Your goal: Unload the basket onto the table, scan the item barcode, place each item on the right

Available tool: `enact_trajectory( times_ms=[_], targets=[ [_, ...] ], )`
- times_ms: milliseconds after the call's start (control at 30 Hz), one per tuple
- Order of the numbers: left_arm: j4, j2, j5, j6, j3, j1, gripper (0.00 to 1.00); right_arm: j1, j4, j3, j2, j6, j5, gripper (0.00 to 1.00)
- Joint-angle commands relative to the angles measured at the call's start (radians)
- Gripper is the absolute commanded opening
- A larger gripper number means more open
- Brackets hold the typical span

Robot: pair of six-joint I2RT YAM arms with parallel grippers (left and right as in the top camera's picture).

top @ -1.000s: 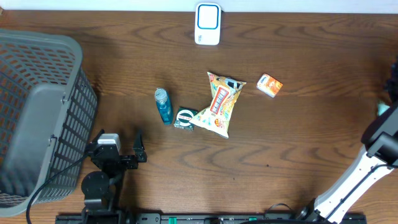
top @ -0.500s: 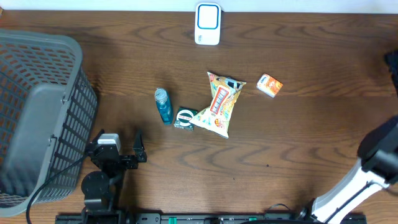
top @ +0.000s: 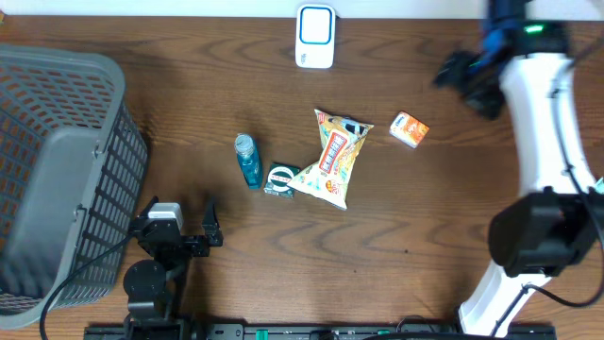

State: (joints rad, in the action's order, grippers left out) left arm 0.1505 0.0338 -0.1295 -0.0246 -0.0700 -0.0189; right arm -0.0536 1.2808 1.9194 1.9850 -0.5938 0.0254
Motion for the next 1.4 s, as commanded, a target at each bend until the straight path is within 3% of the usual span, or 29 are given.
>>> enact_trajectory(
  times_ms=[0,67,133,333,400,600,733,900,1200,1300,1367],
  targets=[
    [0.027,-0.003,-0.013,0.013,0.016,-0.005,1.0,-0.048,-0.041,-0.121,0.011,-0.032,0.011,0.79],
    [0.027,-0.003,-0.013,0.013,0.016,-0.005,1.0,-0.074,-0.097,-0.192,0.011,-0.05,0.011,0.77],
    [0.027,-0.003,-0.013,0.013,0.016,-0.005,1.0,-0.098,-0.203,-0.267,0.011,-0.011,0.006,0.67],
    [0.027,-0.003,-0.013,0.013,0.016,-0.005,1.0,-0.117,-0.411,-0.396,0.011,0.457,0.003,0.6],
    [0.027,-0.003,-0.013,0.013,0.016,-0.005,1.0,-0.117,-0.437,-0.408,0.011,0.582,-0.004,0.62],
    [0.027,-0.003,-0.013,0.013,0.016,-0.005,1.0,-0.116,-0.595,-0.456,0.013,0.732,-0.027,0.71],
    [0.027,-0.003,-0.013,0.013,0.016,-0.005,1.0,-0.118,-0.635,-0.478,0.014,0.757,-0.024,0.73],
    [0.027,-0.003,-0.013,0.013,0.016,-0.005,1.0,-0.118,-0.636,-0.51,0.014,0.76,-0.022,0.62],
    [0.027,-0.003,-0.013,0.013,0.016,-0.005,1.0,-0.116,-0.813,-0.649,0.017,0.76,-0.111,0.67],
    [0.027,-0.003,-0.013,0.013,0.016,-0.005,1.0,-0.116,-0.851,-0.668,0.021,0.76,-0.14,0.59],
    [0.027,-0.003,-0.013,0.013,0.016,-0.005,1.0,-0.116,-0.843,-0.67,0.027,0.755,-0.139,0.46]
  ],
)
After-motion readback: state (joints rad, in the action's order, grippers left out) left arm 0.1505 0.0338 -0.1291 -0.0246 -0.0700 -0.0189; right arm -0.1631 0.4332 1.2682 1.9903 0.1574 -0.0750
